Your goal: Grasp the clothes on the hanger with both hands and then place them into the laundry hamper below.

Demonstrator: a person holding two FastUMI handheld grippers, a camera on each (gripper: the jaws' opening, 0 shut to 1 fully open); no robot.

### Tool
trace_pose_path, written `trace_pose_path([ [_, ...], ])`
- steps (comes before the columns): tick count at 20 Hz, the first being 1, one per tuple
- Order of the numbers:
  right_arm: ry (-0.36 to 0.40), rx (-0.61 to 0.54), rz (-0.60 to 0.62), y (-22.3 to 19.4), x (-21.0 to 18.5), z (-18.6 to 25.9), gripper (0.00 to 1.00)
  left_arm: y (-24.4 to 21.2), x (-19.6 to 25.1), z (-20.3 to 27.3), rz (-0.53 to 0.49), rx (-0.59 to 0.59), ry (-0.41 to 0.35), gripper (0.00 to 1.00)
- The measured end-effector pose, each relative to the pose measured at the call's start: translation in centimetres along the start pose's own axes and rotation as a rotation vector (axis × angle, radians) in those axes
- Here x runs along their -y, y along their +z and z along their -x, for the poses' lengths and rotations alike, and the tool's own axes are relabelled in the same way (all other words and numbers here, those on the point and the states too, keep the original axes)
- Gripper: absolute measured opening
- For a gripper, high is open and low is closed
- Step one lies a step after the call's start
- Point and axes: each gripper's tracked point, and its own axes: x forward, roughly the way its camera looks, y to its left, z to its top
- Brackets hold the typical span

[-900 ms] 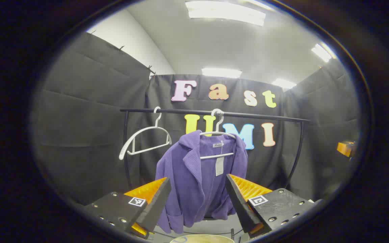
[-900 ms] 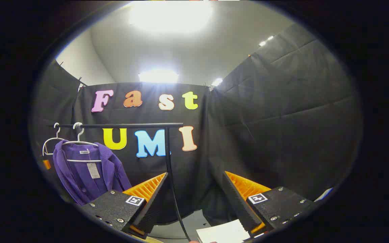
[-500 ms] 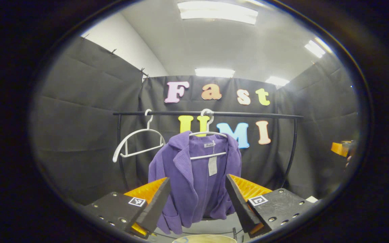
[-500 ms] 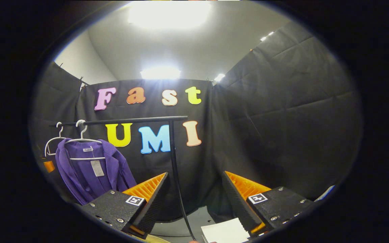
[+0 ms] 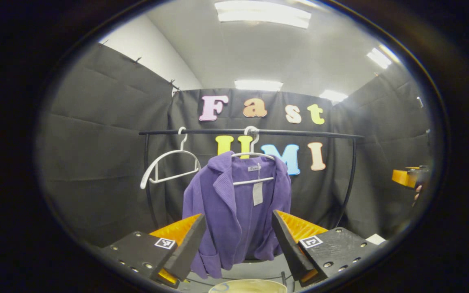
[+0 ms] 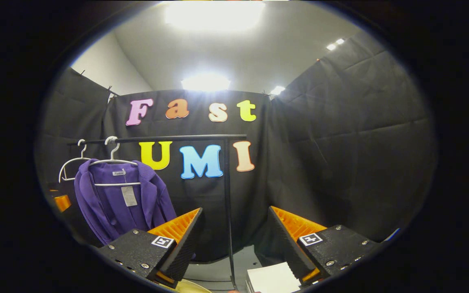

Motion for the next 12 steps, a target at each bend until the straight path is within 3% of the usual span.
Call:
trace_pose_path([
  [3, 0.034, 0.001, 0.011, 0.5, -2.4, 0.4, 0.96, -0.6, -1.1, 0.7, -0.031, -0.004, 0.017, 0.99],
  [7, 0.086, 0.003, 0.020, 1.2, -6.6, 1.1, 0.96, -1.4, -2.4, 1.8, 0.015, -0.006, -0.017, 0.99],
  [12, 0.196, 0.016, 0.032, 2.8, -13.7, 0.6, 0.95, -1.1, -4.9, 1.1, 0.052, -0.034, 0.024, 0.99],
])
